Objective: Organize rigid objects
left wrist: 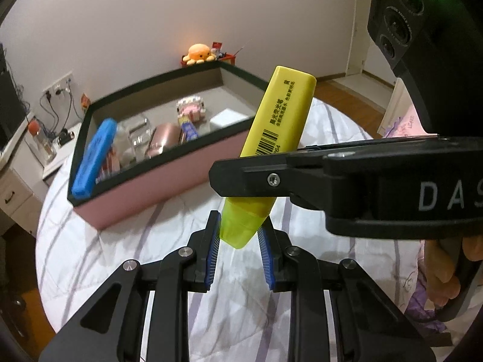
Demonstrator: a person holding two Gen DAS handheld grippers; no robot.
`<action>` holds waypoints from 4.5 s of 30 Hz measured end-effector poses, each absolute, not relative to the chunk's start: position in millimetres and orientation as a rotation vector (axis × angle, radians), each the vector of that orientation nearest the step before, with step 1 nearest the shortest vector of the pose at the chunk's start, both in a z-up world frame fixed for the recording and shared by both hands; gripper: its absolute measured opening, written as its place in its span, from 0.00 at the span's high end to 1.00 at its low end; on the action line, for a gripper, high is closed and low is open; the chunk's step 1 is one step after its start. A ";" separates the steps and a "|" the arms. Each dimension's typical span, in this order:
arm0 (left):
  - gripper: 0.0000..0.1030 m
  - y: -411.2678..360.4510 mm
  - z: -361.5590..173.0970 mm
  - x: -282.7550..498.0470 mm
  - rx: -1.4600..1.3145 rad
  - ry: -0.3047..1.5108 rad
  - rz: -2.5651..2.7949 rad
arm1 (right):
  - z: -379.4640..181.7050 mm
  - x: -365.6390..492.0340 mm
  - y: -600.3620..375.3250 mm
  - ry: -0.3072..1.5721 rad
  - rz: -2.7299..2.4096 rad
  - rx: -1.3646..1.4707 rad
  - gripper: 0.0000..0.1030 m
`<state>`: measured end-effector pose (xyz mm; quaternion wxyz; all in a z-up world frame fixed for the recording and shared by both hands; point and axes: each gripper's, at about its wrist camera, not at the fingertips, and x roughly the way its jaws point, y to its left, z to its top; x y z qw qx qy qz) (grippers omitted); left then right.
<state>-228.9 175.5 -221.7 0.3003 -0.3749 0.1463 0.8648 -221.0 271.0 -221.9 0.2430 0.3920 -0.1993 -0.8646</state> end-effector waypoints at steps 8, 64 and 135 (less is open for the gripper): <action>0.74 187.1 -189.3 -253.1 -0.923 0.418 2.320 | -185.6 -234.2 278.7 -0.465 -2.418 0.965 0.85; 0.00 135.0 -131.0 -278.1 -0.875 0.297 2.835 | -127.1 -246.7 289.5 -0.178 -2.938 0.823 0.00; 0.00 71.9 -3.2 -58.5 -0.038 0.098 3.131 | -17.4 -30.3 219.8 0.143 -3.128 0.157 0.00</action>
